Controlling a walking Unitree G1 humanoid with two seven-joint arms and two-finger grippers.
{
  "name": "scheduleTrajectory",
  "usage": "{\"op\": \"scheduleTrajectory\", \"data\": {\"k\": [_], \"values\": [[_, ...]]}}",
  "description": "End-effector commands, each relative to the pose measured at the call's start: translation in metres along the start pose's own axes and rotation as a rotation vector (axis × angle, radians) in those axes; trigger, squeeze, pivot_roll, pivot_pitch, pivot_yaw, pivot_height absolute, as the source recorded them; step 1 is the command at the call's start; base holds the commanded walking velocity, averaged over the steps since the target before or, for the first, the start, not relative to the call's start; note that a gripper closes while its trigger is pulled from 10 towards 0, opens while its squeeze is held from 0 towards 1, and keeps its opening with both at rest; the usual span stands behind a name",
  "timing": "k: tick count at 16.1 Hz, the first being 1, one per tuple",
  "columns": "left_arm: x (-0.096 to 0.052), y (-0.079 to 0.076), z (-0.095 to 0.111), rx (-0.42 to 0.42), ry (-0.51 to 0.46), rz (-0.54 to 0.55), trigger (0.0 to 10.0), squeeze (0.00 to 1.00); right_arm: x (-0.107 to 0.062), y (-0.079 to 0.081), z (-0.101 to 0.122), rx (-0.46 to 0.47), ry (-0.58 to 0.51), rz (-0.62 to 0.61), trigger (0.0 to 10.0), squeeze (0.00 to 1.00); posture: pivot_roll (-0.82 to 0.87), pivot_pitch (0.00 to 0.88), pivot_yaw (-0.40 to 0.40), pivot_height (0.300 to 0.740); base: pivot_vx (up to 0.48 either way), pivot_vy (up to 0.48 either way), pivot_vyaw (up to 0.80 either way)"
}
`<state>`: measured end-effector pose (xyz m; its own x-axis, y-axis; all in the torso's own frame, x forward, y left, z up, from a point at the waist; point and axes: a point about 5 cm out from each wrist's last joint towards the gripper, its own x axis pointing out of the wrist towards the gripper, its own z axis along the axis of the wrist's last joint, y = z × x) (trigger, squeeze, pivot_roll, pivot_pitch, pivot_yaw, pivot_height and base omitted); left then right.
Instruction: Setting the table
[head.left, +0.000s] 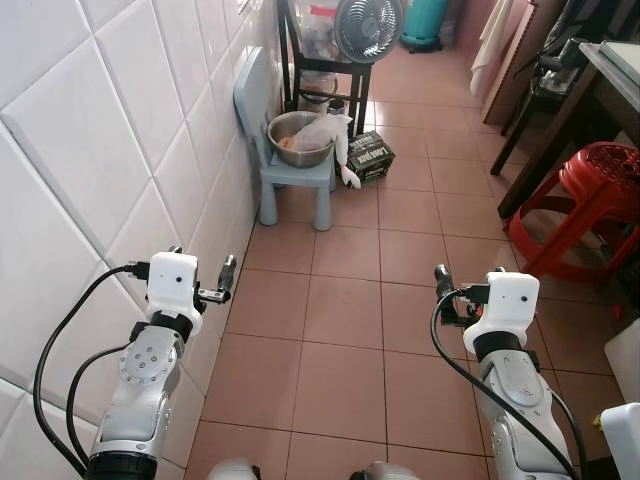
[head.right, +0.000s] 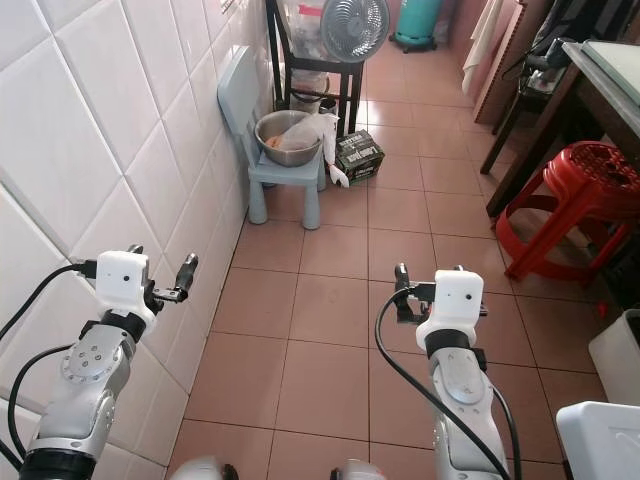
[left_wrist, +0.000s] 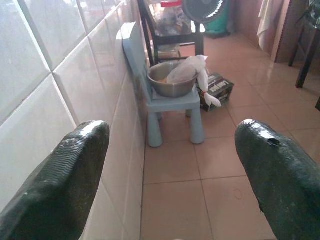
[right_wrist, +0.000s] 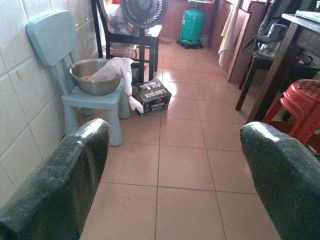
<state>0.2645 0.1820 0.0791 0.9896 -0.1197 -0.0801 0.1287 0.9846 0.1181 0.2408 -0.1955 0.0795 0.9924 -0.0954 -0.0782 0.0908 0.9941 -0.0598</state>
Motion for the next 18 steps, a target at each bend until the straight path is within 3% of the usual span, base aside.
{"op": "scheduleTrajectory", "data": {"k": [1,3,6,9,10,11,18], "values": [[0.028,-0.020,0.034,-0.052,-0.055,-0.069,10.0,0.00,0.025,0.043,0.048,0.082,-0.095,0.115,10.0,0.00,-0.05,0.000,0.034,0.740,0.000,0.000,0.00],[0.010,-0.010,0.026,-0.073,-0.025,0.043,10.0,0.00,0.015,0.037,0.048,0.083,-0.100,0.100,10.0,0.00,-0.05,0.000,0.022,0.740,0.000,0.000,0.00],[0.007,-0.033,0.026,-0.099,-0.052,-0.005,10.0,0.00,0.022,0.033,0.045,0.071,-0.090,0.063,10.0,0.00,-0.03,0.000,-0.026,0.740,0.000,0.000,0.00],[0.006,-0.029,0.028,-0.096,-0.068,-0.022,10.0,0.00,0.019,0.038,0.048,0.097,-0.107,0.118,10.0,0.00,-0.03,0.000,-0.026,0.740,0.000,0.000,0.00],[0.006,-0.024,0.028,-0.070,-0.074,-0.008,10.0,0.00,0.019,0.040,0.049,0.087,-0.111,0.136,10.0,1.00,-0.03,0.000,-0.027,0.740,0.000,0.000,0.00],[0.007,-0.021,0.028,-0.079,-0.062,-0.006,10.0,0.00,0.023,0.041,0.052,0.061,-0.112,0.128,10.0,0.00,-0.02,0.000,-0.030,0.740,0.000,0.000,0.00],[0.011,-0.021,0.036,-0.081,-0.089,-0.001,10.0,0.00,0.026,0.039,0.054,0.060,-0.107,0.108,10.0,0.00,-0.02,0.000,-0.024,0.740,0.000,0.000,0.00]]}}
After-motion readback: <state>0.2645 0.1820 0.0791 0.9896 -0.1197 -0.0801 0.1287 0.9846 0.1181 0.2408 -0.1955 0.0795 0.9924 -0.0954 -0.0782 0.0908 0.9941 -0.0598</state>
